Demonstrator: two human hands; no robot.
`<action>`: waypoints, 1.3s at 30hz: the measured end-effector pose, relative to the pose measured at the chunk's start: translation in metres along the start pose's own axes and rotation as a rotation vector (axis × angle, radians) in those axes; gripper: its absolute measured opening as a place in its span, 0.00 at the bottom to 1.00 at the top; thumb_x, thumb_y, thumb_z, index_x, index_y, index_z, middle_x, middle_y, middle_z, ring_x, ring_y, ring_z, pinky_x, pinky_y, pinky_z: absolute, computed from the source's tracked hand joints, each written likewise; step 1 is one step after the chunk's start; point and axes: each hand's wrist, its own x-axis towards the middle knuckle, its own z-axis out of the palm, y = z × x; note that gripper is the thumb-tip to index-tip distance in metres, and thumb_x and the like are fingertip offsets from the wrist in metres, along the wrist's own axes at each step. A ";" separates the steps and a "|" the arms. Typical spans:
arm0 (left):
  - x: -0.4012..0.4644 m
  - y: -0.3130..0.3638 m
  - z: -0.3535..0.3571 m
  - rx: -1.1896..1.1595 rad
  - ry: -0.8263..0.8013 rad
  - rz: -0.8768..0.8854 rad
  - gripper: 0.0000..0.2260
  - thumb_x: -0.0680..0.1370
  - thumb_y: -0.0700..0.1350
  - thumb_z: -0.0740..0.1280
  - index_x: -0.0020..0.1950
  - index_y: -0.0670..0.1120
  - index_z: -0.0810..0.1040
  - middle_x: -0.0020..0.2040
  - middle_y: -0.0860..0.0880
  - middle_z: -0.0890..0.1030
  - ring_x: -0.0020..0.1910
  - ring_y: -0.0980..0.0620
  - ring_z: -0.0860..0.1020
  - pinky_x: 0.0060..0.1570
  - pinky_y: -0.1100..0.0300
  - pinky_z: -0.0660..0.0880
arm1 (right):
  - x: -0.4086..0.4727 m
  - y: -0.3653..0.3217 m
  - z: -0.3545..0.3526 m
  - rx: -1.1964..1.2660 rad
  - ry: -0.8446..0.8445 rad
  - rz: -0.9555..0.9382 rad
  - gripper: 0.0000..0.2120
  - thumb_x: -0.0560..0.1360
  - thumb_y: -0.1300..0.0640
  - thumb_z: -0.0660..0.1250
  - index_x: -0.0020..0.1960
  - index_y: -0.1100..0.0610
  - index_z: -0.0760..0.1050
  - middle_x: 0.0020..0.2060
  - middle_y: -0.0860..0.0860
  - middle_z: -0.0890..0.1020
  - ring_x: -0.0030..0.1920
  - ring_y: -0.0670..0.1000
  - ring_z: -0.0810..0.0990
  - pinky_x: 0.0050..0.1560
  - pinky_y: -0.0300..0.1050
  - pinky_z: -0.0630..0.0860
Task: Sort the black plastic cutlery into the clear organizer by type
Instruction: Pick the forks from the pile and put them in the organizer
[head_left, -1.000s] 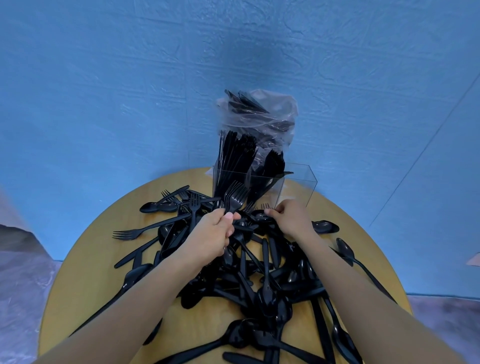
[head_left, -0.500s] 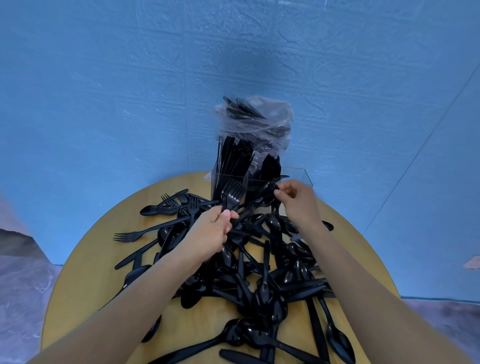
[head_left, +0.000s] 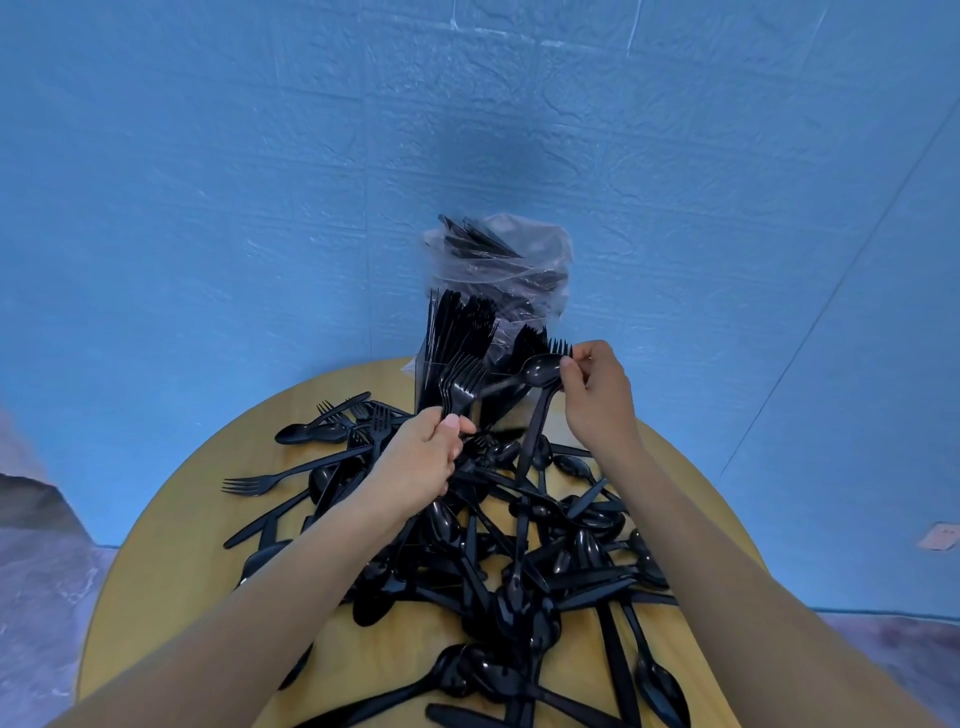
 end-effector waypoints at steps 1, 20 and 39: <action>-0.001 0.000 0.001 0.000 -0.001 -0.001 0.12 0.84 0.45 0.51 0.50 0.46 0.73 0.33 0.51 0.67 0.28 0.57 0.63 0.30 0.62 0.63 | -0.002 0.001 0.001 -0.001 -0.038 0.022 0.04 0.81 0.60 0.56 0.47 0.58 0.65 0.31 0.49 0.67 0.29 0.46 0.63 0.29 0.36 0.61; -0.013 -0.006 0.036 -0.057 -0.101 -0.114 0.12 0.84 0.45 0.52 0.48 0.44 0.73 0.35 0.50 0.69 0.32 0.55 0.70 0.35 0.61 0.74 | -0.053 -0.018 -0.001 0.548 0.006 0.366 0.05 0.77 0.60 0.66 0.42 0.56 0.76 0.34 0.47 0.81 0.34 0.46 0.75 0.40 0.43 0.73; -0.021 0.020 0.045 -0.334 -0.332 -0.122 0.12 0.82 0.50 0.55 0.52 0.43 0.72 0.29 0.53 0.66 0.23 0.58 0.59 0.21 0.67 0.57 | -0.048 -0.017 -0.007 0.334 -0.123 0.168 0.17 0.78 0.50 0.63 0.63 0.53 0.63 0.45 0.50 0.72 0.35 0.45 0.73 0.36 0.36 0.75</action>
